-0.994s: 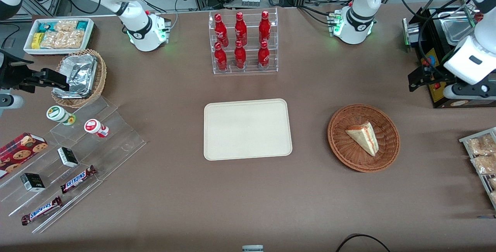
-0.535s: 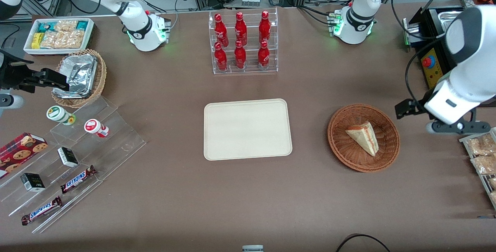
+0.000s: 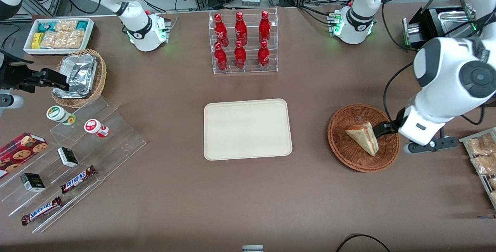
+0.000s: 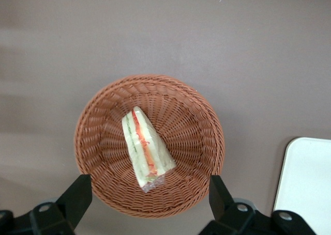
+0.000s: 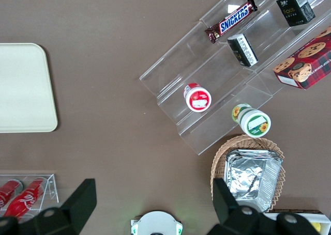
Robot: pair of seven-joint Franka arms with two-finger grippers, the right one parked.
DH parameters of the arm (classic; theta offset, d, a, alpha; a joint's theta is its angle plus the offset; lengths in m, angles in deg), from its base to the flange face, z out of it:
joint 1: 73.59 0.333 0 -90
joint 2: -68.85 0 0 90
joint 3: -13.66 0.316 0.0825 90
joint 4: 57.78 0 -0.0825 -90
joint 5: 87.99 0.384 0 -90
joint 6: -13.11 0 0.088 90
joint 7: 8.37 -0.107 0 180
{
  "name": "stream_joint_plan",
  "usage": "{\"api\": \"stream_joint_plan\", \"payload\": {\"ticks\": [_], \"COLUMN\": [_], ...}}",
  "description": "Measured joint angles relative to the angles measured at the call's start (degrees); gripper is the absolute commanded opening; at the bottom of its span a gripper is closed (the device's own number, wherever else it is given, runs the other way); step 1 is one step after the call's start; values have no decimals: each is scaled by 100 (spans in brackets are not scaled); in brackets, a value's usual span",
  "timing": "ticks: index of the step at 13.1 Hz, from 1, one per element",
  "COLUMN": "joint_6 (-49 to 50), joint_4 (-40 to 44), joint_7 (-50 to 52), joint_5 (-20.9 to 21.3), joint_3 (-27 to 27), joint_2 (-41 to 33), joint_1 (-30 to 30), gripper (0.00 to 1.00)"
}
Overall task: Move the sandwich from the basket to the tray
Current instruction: 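Lower the left gripper around the wrapped sandwich and close on it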
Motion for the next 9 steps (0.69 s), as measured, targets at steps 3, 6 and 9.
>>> {"api": "stream_joint_plan", "payload": {"ticks": [3,6,9], "joint_6": [-487,-1056,-1965], "joint_4": [-425,-1004,-1671], "joint_7": [552,794,821], "joint_5": [67,88,90], "joint_3": [-1,19,55], "joint_2": [52,48,21], "joint_1": [-111,-116,-95], "gripper": [100,100,100]}}
